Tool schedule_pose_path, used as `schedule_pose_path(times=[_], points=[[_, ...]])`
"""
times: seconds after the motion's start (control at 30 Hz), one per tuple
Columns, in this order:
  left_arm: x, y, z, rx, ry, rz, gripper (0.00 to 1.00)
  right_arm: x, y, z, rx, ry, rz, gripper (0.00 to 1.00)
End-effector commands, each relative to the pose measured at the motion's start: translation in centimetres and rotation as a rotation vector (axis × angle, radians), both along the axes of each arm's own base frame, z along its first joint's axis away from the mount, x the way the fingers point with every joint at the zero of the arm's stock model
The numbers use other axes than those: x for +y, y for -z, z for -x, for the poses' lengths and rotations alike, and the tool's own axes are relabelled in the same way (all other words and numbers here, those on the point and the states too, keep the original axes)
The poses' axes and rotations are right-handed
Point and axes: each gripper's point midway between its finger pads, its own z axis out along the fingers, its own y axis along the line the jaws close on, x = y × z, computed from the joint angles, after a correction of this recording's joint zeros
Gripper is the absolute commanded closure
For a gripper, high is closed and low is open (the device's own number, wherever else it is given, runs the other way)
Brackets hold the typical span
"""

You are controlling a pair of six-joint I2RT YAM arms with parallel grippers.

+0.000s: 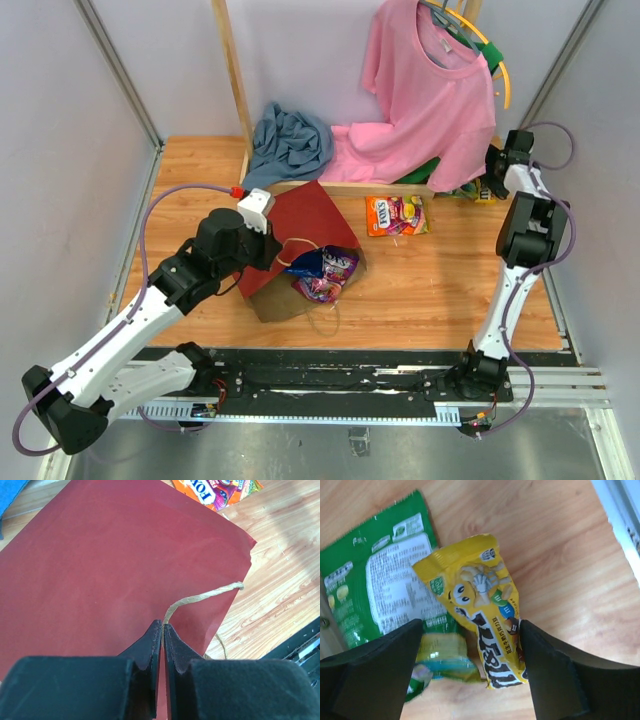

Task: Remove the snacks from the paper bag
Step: Place the snack at the center of the board, then adjust the snack at the center of the board.

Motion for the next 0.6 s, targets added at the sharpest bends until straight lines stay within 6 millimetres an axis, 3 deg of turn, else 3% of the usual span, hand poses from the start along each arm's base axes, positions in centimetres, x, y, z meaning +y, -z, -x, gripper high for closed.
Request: schedule_pose_path(times=[0.0,0.13,0.23,0.33,0.37,0.5,0.57], points=[[0.0,-1.0,0.0,-0.024,0.001,0.012,0.9,1.4,-3.8,1.2,-0.06,-0.016,0.034,0.15],[-0.4,-0.8,-0.2,-0.021,0.007,0.012,0.88,2.9,-7.2,1.3,-0.164,-0.033,0.057,0.14],[-0.7,-0.7,-0.4,-0.016,0.013,0.013,0.87,4.5,-8.2,0.5,-0.218,-0.062,0.015,0.35],[-0.9,-0.7,-0.4,-0.01,0.021,0.015,0.87,6.4,-7.3,-0.6,-0.206,-0.111,-0.037,0.71],[-0.9,-0.8,-0.4,-0.011,0.02,0.016,0.87,7.2,-6.9,-1.0,-0.199,-0.131,-0.047,0.78],[-0.5,-0.9,-0.3,-0.016,0.01,0.013,0.87,9.9,-4.7,-2.2,-0.159,-0.184,-0.072,0.97],[-0.3,-0.8,-0.2,-0.016,0.003,0.008,0.87,10.8,-3.3,-2.4,-0.133,-0.192,-0.086,0.99]])
